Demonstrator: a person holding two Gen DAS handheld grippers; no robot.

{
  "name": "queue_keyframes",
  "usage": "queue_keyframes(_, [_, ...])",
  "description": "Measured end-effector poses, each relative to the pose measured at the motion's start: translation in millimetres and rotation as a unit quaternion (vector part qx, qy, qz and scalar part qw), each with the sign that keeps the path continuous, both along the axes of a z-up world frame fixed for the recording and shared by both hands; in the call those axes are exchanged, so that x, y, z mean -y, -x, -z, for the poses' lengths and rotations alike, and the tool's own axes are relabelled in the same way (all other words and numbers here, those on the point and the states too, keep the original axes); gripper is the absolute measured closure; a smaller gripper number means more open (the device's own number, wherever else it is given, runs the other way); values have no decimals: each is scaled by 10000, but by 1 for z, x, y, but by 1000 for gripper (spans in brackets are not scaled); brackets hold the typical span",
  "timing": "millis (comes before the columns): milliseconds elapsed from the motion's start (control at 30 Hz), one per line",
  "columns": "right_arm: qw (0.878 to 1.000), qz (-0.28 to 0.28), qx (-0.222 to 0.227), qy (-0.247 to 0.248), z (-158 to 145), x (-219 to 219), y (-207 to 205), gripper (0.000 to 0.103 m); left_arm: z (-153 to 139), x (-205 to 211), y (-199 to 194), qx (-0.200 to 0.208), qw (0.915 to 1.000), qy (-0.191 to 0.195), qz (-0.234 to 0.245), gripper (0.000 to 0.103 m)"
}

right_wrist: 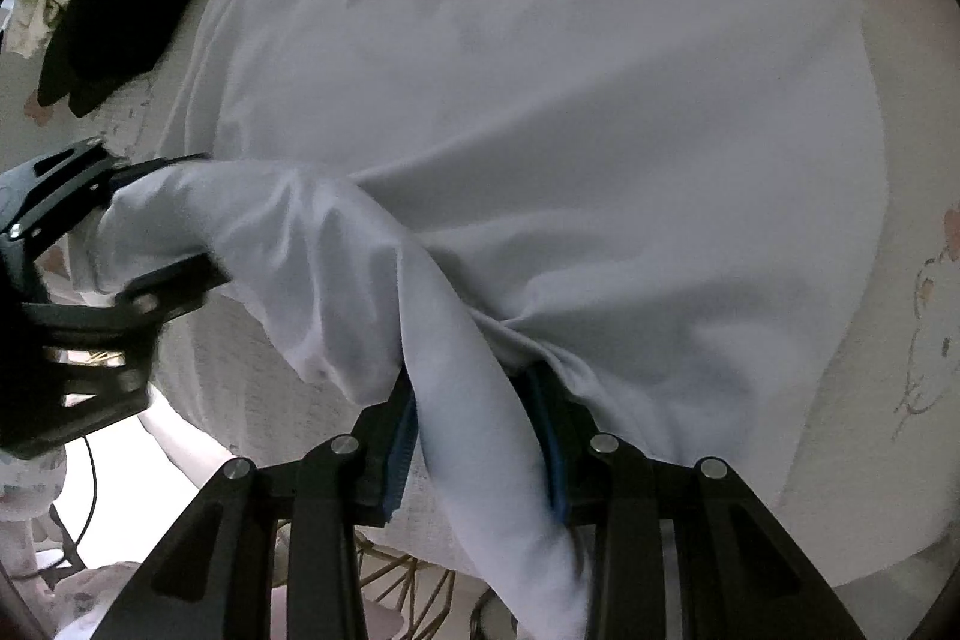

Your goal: Fold clothes

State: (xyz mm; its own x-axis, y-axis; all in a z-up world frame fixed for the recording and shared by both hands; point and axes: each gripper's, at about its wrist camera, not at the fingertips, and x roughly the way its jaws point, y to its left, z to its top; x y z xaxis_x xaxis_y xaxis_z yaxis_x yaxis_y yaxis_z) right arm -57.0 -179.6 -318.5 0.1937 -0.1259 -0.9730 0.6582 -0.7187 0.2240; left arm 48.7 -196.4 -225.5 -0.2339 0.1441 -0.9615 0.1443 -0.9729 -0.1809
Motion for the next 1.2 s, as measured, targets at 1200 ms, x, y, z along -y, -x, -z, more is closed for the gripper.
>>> queue_keyframes(1200, [9981,-387,258,-397,3,18,-22,66,3,52,-18,-1700,9804,958,-262,58])
